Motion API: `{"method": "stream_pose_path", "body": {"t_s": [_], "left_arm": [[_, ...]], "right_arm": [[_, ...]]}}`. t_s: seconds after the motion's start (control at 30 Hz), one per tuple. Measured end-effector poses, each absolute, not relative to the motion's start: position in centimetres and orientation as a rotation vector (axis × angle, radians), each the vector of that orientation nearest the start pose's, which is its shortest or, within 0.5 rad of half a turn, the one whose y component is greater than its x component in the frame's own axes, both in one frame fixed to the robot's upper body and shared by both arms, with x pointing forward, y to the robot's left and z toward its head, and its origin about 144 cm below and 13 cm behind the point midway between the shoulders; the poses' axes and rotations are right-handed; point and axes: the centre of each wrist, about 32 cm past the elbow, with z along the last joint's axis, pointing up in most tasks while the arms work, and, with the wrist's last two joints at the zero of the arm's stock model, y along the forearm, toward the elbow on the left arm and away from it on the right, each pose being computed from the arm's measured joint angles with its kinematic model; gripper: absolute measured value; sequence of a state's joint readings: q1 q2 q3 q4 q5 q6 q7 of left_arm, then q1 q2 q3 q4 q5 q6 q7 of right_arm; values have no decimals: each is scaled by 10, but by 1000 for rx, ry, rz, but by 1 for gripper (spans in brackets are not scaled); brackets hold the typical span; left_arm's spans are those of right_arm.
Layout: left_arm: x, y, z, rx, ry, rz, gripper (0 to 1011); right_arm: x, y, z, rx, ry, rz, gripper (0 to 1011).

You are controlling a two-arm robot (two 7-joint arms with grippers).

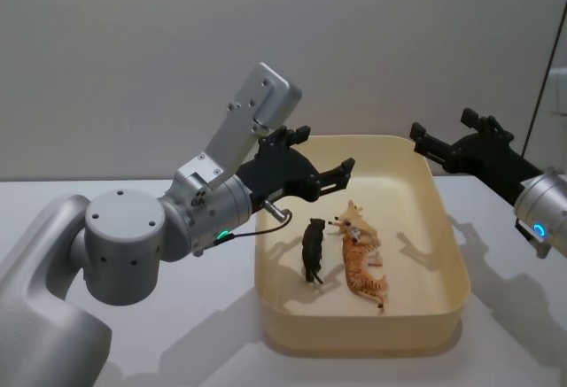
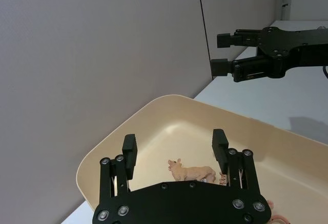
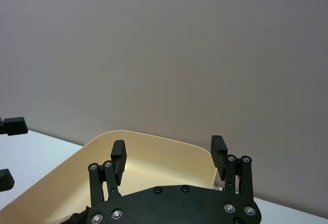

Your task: Pick up the toy alternately with two hands and place it into the central storage box.

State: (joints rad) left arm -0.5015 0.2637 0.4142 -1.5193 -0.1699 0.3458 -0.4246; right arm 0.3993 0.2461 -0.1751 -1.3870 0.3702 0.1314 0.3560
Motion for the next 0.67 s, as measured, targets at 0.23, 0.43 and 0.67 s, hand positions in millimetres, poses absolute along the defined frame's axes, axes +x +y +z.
{"method": "stream_pose_path", "body": {"t_s": [0.23,0.43,0.67], "left_arm": [[558,181,1287,215,-163,816,1001],[558,180,1288,216,-167,812,1001],[558,180,1289,217,-170,810,1001]], "right_arm": [[563,-260,1231,88,10,-1079,1001],[563,-260,1231,88,10,-1079,1001],[563,-260,1231,88,10,-1079,1001]]}}
